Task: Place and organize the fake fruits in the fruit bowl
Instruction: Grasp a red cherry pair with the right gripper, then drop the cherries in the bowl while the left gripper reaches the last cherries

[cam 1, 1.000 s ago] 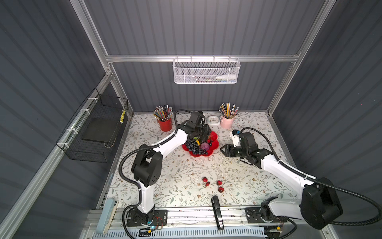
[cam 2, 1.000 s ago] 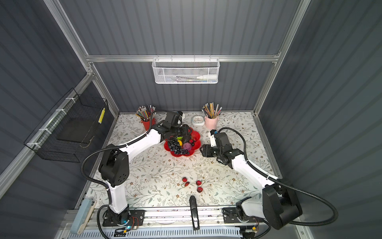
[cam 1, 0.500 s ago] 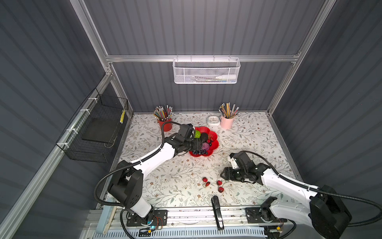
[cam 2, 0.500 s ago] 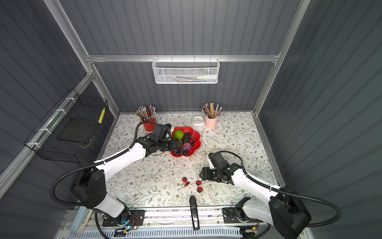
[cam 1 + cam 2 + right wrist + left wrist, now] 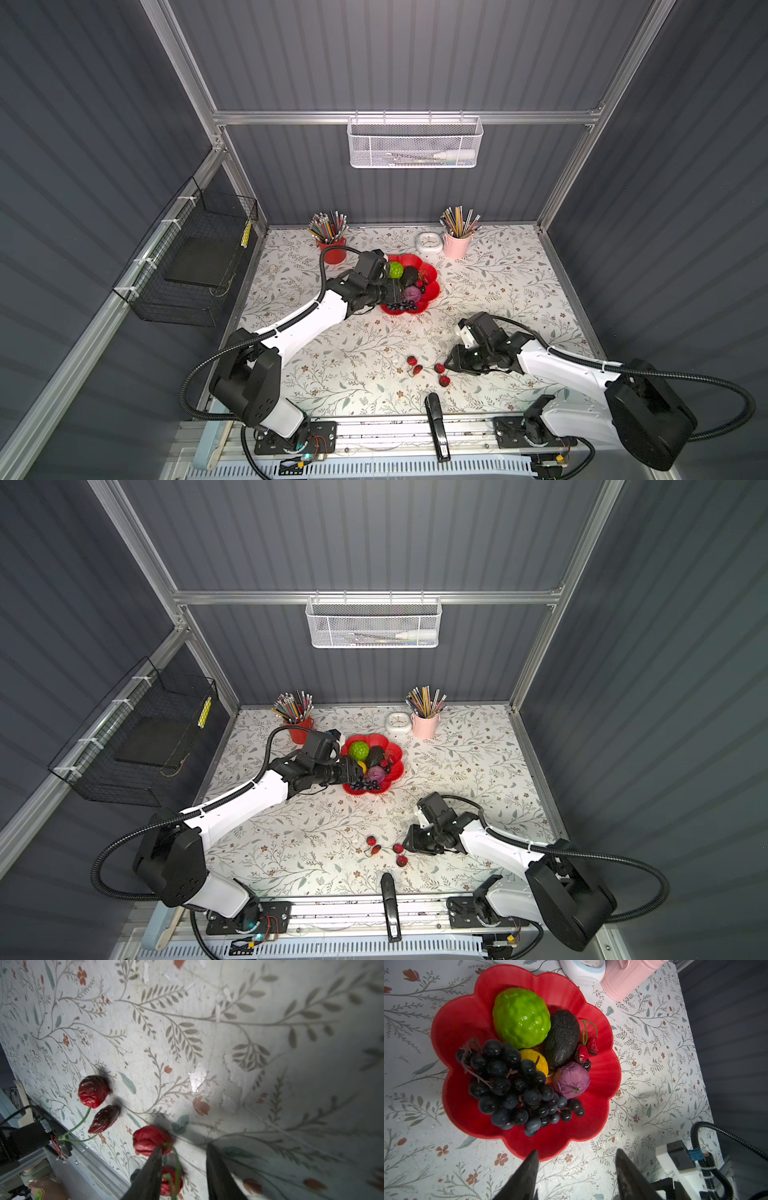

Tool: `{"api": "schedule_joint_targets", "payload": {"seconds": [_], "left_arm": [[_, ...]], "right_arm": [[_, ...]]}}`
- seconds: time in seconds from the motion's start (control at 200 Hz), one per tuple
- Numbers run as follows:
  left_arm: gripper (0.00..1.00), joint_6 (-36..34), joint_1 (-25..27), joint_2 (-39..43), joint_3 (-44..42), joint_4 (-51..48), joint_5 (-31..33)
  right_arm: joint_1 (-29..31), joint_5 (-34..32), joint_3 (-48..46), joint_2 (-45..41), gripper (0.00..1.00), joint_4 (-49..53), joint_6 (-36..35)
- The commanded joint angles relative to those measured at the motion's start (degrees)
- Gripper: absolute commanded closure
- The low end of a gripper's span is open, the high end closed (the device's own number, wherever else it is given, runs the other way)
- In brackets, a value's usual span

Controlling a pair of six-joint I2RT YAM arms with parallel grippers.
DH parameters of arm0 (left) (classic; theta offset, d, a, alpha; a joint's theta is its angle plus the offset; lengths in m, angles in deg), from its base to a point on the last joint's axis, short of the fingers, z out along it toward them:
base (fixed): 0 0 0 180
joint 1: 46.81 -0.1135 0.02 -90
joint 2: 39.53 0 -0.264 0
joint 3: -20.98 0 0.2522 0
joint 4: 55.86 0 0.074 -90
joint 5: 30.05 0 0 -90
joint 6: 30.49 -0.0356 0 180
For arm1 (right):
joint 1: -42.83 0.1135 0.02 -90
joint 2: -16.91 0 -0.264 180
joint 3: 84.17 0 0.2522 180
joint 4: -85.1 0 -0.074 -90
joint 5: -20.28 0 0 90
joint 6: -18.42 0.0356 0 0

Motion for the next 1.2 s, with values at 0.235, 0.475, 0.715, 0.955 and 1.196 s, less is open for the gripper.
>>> {"api": "schedule_joint_targets", "payload": {"seconds": [0.235,0.475,0.715,0.955,1.196], "left_arm": [[0.41,1.4,-0.2,0.3,-0.9,0.1,0.5],[0.41,1.3,-0.2,-0.1,-1.0,-0.1,0.4],[0.41,1.9,-0.2,0.6,-1.2,-1.0,1.1],[0.41,3.6,-0.2,4.0,-3.4,-3.7,3.1],[0.41,6.7,-0.2,8.7,-7.3,-4.9,5.2]], "right_arm": [[0.1,0.8,1.1,-0.2,0.85,-1.8,-1.2],[0.1,-0.3,1.4,-2.7,0.97,-0.8,-1.3],[-0.4,-3.7,6.8,-8.1,0.98,5.0,-3.3],[-5.7,-4.5,21.8,-3.0,0.97,9.0,-12.5],[-11.0,-3.1,33.8,11.5,0.97,1.0,-16.2]]}}
